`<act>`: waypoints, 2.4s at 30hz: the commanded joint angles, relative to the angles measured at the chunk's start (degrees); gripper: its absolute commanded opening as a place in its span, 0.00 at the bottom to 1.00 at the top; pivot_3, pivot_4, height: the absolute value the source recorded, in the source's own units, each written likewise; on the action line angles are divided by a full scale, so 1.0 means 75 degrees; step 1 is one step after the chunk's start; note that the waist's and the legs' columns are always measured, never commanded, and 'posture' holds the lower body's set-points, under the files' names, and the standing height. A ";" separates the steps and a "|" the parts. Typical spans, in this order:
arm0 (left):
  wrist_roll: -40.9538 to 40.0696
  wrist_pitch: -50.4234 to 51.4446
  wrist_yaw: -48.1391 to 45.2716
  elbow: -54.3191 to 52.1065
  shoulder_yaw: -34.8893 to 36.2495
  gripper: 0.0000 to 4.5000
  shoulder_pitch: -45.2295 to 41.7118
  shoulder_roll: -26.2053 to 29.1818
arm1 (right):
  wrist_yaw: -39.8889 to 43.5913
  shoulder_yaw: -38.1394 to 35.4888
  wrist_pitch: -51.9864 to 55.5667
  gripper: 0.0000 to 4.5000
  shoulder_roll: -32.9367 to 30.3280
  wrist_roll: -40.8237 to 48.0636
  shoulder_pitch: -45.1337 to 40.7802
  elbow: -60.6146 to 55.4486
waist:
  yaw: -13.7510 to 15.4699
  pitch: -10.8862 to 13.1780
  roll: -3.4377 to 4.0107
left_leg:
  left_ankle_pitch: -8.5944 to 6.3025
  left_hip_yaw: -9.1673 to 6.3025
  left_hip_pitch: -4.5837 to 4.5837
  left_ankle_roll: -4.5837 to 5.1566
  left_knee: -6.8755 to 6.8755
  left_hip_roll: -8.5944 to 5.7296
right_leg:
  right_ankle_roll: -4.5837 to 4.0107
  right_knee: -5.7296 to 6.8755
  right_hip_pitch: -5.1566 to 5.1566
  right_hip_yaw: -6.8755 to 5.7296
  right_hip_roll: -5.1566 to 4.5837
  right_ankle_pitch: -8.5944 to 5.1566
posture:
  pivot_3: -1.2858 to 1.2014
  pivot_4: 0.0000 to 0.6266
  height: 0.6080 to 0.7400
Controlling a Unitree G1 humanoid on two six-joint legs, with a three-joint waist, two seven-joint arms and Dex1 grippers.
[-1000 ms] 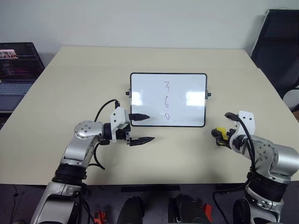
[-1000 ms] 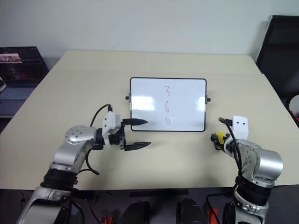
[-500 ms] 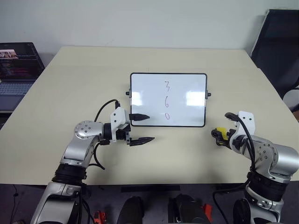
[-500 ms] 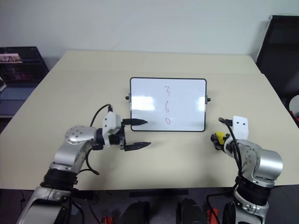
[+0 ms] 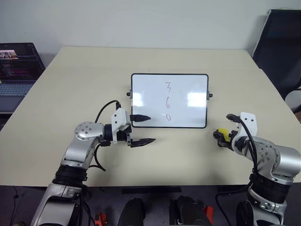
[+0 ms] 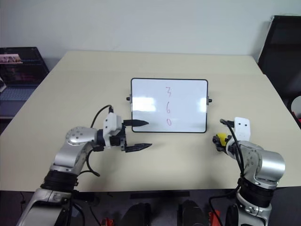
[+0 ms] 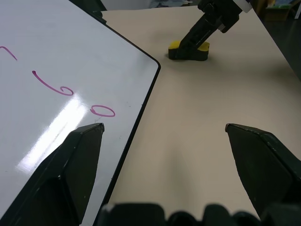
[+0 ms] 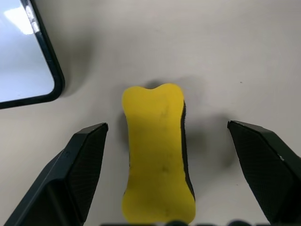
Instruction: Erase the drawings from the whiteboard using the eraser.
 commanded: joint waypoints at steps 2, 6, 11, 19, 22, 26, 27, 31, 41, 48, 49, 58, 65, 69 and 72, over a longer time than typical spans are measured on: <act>-0.0046 -0.0111 -0.0027 -0.0116 0.0112 1.00 -0.0139 0.0027 | -0.0060 0.0044 -0.0056 0.97 -0.0148 -0.0076 -0.0085 -0.0197 | -0.0002 0.0000 0.0000 | 0.0000 0.0000 0.0000 0.0000 0.0000 0.0000 | 0.0000 0.0000 0.0000 -0.0001 0.0000 0.0000 | 0.52 0.24 1.00; -0.0039 -0.0120 -0.0031 -0.0097 0.0111 1.00 -0.0145 0.0031 | -0.0072 0.0147 -0.0099 0.97 -0.0261 -0.0097 -0.0053 -0.0181 | -0.0001 0.0000 0.0000 | 0.0000 0.0000 0.0000 0.0000 0.0000 0.0000 | 0.0000 0.0000 0.0000 0.0000 0.0000 0.0000 | 0.52 0.24 1.00; -0.0038 -0.0129 -0.0028 -0.0084 0.0111 1.00 -0.0146 0.0025 | 0.0071 0.0512 -0.0115 0.97 -0.0542 -0.0020 0.0047 -0.0320 | -0.0002 0.0000 0.0000 | 0.0000 0.0000 0.0000 0.0000 0.0000 0.0000 | 0.0000 0.0000 0.0000 -0.0001 0.0000 0.0000 | 0.52 0.24 1.00; -0.0025 -0.0160 -0.0010 -0.0033 0.0090 1.00 -0.0167 -0.0022 | 0.0096 0.0537 0.0044 0.97 -0.0530 -0.0065 -0.0004 -0.0423 | 0.0000 0.0000 0.0000 | 0.0000 0.0000 0.0000 0.0000 0.0001 0.0000 | 0.0000 0.0001 0.0000 0.0000 0.0001 0.0000 | 0.52 0.24 1.00; -0.0022 -0.0160 0.0004 -0.0048 0.0083 1.00 -0.0151 -0.0035 | 0.0057 0.0260 0.0054 0.94 -0.0272 -0.0094 -0.0064 -0.0445 | 0.0003 0.0000 0.0000 | 0.0000 -0.0001 0.0000 0.0000 0.0001 0.0000 | 0.0000 0.0001 0.0000 0.0000 0.0001 0.0000 | 0.52 0.24 1.00; -0.0016 -0.0159 0.0019 -0.0051 0.0093 1.00 -0.0145 -0.0036 | 0.0062 0.0250 0.0060 0.94 -0.0289 -0.0118 -0.0043 -0.0413 | 0.0002 0.0000 0.0000 | 0.0000 -0.0001 -0.0001 0.0000 0.0002 -0.0001 | 0.0001 0.0001 0.0000 0.0000 0.0000 0.0001 | 0.52 0.24 1.00; -0.0014 -0.0160 0.0022 -0.0046 0.0096 1.00 -0.0146 -0.0035 | 0.0064 0.0280 0.0060 0.94 -0.0317 -0.0121 -0.0034 -0.0390 | 0.0002 0.0000 0.0000 | 0.0000 -0.0002 -0.0001 0.0000 0.0002 -0.0001 | 0.0001 0.0001 0.0000 0.0000 0.0000 0.0001 | 0.52 0.24 1.00; -0.0003 -0.0163 0.0036 -0.0052 0.0102 1.00 -0.0142 -0.0027 | 0.0041 0.0284 0.0060 0.94 -0.0265 -0.0125 -0.0039 -0.0386 | 0.0002 0.0000 0.0000 | 0.0000 -0.0001 -0.0001 0.0000 0.0001 -0.0001 | 0.0000 0.0002 0.0000 -0.0002 0.0000 0.0001 | 0.52 0.24 1.00; 0.0009 -0.0170 0.0029 -0.0009 0.0111 1.00 -0.0183 -0.0024 | -0.0018 0.0320 0.0059 0.94 -0.0325 -0.0154 -0.0064 -0.0324 | 0.0000 0.0000 0.0001 | 0.0000 0.0000 -0.0001 0.0000 0.0001 -0.0001 | 0.0000 0.0004 -0.0001 -0.0002 0.0001 0.0001 | 0.52 0.24 1.00; 0.0014 -0.0190 0.0016 0.0028 0.0100 1.00 -0.0211 -0.0039 | 0.0075 0.0066 0.0046 0.97 -0.0135 -0.0068 -0.0164 -0.0370 | 0.0001 -0.0001 0.0001 | 0.0000 -0.0001 -0.0001 0.0000 0.0001 0.0000 | 0.0000 0.0004 -0.0001 -0.0003 0.0001 0.0001 | 0.52 0.24 1.00; 0.0017 -0.0196 0.0012 0.0036 0.0096 1.00 -0.0215 -0.0042 | 0.0083 0.0033 0.0047 0.97 -0.0135 -0.0068 -0.0192 -0.0382 | 0.0001 -0.0001 0.0001 | 0.0000 -0.0001 -0.0001 0.0000 0.0001 -0.0001 | 0.0000 0.0005 -0.0001 -0.0002 0.0001 0.0001 | 0.52 0.24 1.00; 0.0015 -0.0223 0.0011 0.0032 0.0092 1.00 -0.0212 -0.0058 | 0.0082 0.0096 -0.0008 0.97 -0.0184 -0.0149 -0.0163 -0.0302 | -0.0003 -0.0001 0.0001 | 0.0000 -0.0001 -0.0002 0.0000 0.0002 -0.0002 | 0.0000 0.0006 -0.0001 -0.0003 0.0000 0.0001 | 0.52 0.24 1.00; 0.0023 -0.0229 0.0015 0.0004 0.0107 1.00 -0.0171 -0.0049 | 0.0048 0.0352 -0.0340 0.97 -0.0479 -0.0257 -0.0168 -0.0307 | -0.0005 -0.0001 0.0001 | 0.0000 0.0000 -0.0002 0.0000 0.0002 -0.0003 | 0.0000 0.0005 -0.0002 -0.0002 0.0000 0.0001 | 0.52 0.24 1.00; 0.0024 -0.0243 0.0010 0.0001 0.0105 1.00 -0.0161 -0.0050 | 0.0020 0.0285 -0.0624 0.97 -0.0453 -0.0262 -0.0320 -0.0432 | -0.0013 -0.0001 0.0001 | 0.0000 -0.0001 -0.0002 0.0000 0.0002 0.0000 | 0.0000 0.0007 -0.0002 -0.0003 0.0003 0.0001 | 0.52 0.24 1.00; 0.0023 -0.0244 0.0002 0.0002 0.0092 1.00 -0.0163 -0.0062 | -0.0044 0.0268 -0.1054 0.97 -0.0437 -0.0296 -0.0415 -0.0512 | -0.0011 -0.0001 0.0001 | 0.0000 -0.0001 -0.0002 0.0000 0.0003 -0.0002 | 0.0001 0.0007 -0.0002 -0.0002 0.0001 0.0002 | 0.52 0.24 1.00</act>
